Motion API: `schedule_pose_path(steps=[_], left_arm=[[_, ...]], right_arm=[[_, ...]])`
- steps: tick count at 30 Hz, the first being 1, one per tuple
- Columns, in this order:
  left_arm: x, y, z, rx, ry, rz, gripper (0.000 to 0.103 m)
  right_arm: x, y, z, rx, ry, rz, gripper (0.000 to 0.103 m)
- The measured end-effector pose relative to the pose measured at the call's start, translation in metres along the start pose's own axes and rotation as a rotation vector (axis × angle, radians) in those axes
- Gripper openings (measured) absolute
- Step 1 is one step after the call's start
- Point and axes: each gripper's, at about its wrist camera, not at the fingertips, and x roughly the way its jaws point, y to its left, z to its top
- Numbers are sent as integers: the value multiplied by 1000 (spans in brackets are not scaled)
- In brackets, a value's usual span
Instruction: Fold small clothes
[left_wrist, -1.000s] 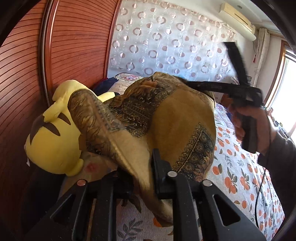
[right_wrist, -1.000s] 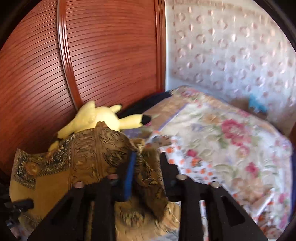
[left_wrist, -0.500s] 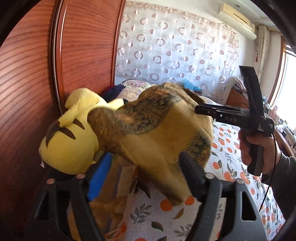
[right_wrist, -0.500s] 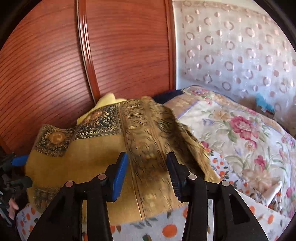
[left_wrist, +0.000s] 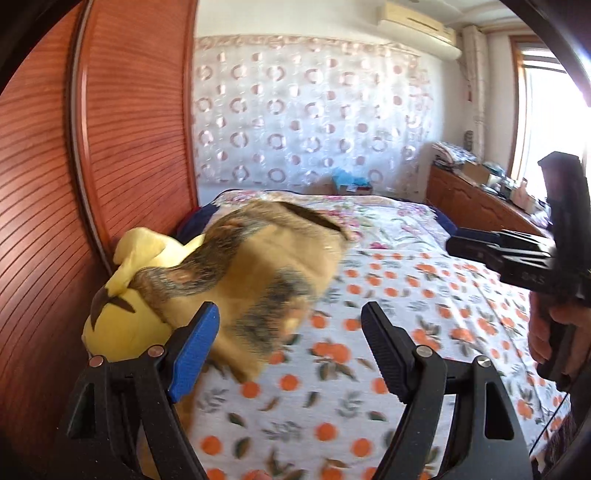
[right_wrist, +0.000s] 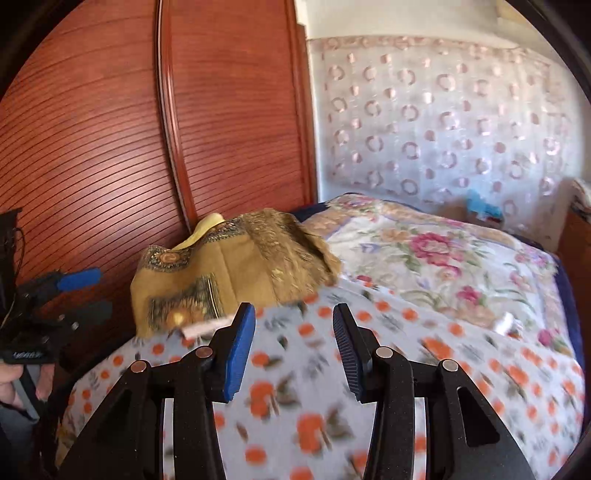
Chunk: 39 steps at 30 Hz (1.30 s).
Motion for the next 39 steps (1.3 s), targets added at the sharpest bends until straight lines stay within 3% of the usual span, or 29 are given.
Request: schedule_pose_path(steps=[7, 13, 23, 30, 39], left_arm=[[-18, -65, 2, 60, -13, -77, 80], [-33, -108, 3, 86, -14, -116, 80], [-58, -155, 10, 107, -56, -141, 80], [-72, -169, 14, 106, -84, -151, 80], [-77, -169, 12, 90, -97, -140, 80]], right_arm=[[-87, 12, -36, 22, -45, -102, 67], [-137, 21, -57, 70, -66, -185, 76], [-203, 45, -80, 175, -151, -392, 77], [-219, 64, -86, 197, -183, -444, 77], [-218, 76, -95, 214, -193, -449, 77]])
